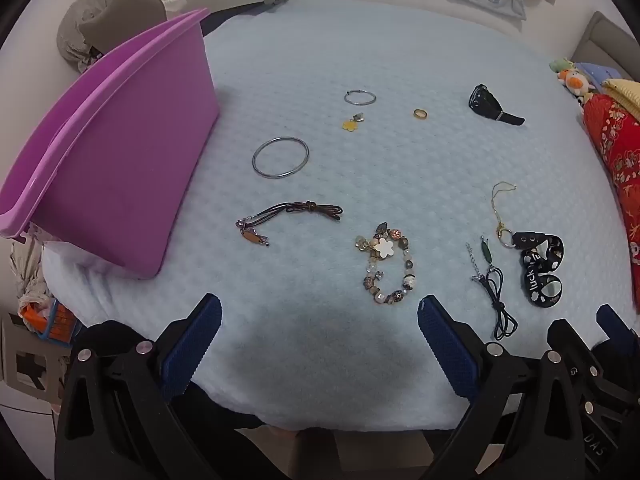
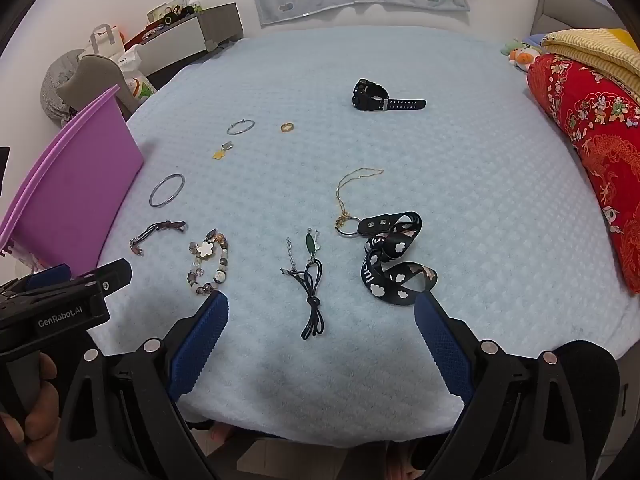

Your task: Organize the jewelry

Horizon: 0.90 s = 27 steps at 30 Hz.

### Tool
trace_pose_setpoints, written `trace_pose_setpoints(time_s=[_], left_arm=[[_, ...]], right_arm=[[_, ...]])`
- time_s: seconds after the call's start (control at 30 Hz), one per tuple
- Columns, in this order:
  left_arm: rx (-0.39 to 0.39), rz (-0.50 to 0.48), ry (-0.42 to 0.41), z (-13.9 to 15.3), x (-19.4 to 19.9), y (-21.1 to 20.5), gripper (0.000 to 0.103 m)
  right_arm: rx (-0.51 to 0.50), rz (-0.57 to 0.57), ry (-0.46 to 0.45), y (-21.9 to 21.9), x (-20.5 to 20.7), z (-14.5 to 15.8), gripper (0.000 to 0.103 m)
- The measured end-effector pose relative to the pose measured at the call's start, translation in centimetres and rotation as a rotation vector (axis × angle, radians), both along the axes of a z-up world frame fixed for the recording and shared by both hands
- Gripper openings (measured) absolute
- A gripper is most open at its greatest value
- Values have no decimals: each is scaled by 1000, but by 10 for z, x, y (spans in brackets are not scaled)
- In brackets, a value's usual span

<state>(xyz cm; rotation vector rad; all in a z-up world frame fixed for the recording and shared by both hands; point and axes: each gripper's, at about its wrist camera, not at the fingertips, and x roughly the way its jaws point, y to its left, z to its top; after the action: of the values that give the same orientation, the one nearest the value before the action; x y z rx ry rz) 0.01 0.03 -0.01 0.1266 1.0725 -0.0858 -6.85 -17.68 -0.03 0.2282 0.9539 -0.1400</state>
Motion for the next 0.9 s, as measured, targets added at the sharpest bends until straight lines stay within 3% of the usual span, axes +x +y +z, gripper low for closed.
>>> trace_pose_setpoints(time_s=[0.9], left_arm=[[1, -10, -6, -1, -3, -4, 97]], right_arm=[[5, 0, 6, 1, 0, -3, 90]])
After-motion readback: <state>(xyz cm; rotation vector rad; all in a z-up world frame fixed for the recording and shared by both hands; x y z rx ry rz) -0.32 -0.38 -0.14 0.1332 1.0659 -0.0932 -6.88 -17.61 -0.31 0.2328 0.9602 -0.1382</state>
